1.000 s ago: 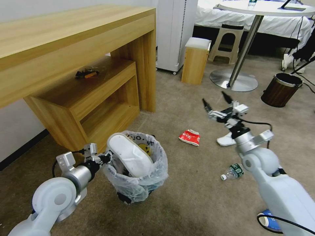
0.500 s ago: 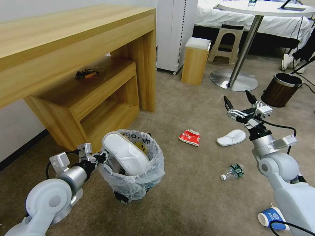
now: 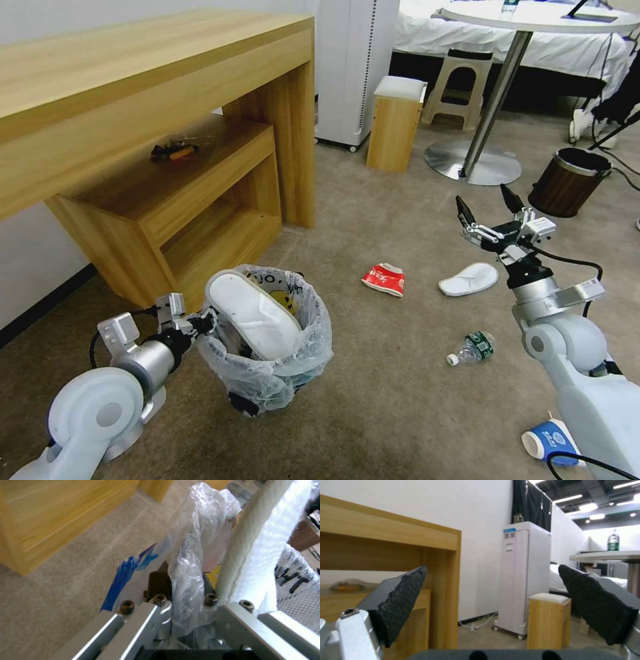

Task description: Pick up the trash bin and place the garbage on the floor into it.

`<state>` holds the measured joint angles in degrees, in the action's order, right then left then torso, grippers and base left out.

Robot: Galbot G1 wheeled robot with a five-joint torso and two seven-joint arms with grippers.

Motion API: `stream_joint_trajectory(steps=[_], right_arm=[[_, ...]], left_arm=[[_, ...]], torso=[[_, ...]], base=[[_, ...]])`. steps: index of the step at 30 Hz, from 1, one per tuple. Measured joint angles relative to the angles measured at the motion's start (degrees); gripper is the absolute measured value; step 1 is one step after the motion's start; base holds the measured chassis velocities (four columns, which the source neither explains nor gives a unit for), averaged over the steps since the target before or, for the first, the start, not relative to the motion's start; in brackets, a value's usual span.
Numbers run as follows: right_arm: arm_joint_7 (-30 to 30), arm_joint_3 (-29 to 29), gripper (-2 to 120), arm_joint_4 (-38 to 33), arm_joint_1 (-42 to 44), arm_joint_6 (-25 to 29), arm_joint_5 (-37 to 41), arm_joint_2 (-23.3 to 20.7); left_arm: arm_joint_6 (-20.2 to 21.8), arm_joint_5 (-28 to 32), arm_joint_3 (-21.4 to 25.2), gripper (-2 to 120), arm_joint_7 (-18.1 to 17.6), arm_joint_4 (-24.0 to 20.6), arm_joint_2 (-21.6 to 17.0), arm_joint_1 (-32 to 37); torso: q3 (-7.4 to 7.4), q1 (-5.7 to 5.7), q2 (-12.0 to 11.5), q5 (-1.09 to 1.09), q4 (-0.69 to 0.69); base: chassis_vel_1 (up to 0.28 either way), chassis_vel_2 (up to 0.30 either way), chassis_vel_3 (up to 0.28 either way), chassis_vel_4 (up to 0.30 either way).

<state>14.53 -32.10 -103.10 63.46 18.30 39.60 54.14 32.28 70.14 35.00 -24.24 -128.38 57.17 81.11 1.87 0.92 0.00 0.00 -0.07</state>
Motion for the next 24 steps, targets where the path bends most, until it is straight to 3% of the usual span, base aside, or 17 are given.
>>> stream_joint_trajectory(steps=[18, 24], right_arm=[[0.4, 0.2, 100, -0.1, 0.1, 0.3, 0.0, 0.0], [0.4, 0.4, 100, 0.0, 0.2, 0.3, -0.2, 0.0]], left_arm=[[0.0, 0.0, -0.4, 3, -0.2, -0.2, 0.2, -0.2], [-0.1, 0.1, -0.4, 3, -0.3, -0.2, 0.1, -0.3]], torso=[[0.0, 0.0, 0.0, 0.0, -0.03], [-0.01, 0.0, 0.0, 0.0, 0.02]], base=[[-0.047, -0.044, -0.041, -0.052], [0.0, 0.0, 0.0, 0.0]])
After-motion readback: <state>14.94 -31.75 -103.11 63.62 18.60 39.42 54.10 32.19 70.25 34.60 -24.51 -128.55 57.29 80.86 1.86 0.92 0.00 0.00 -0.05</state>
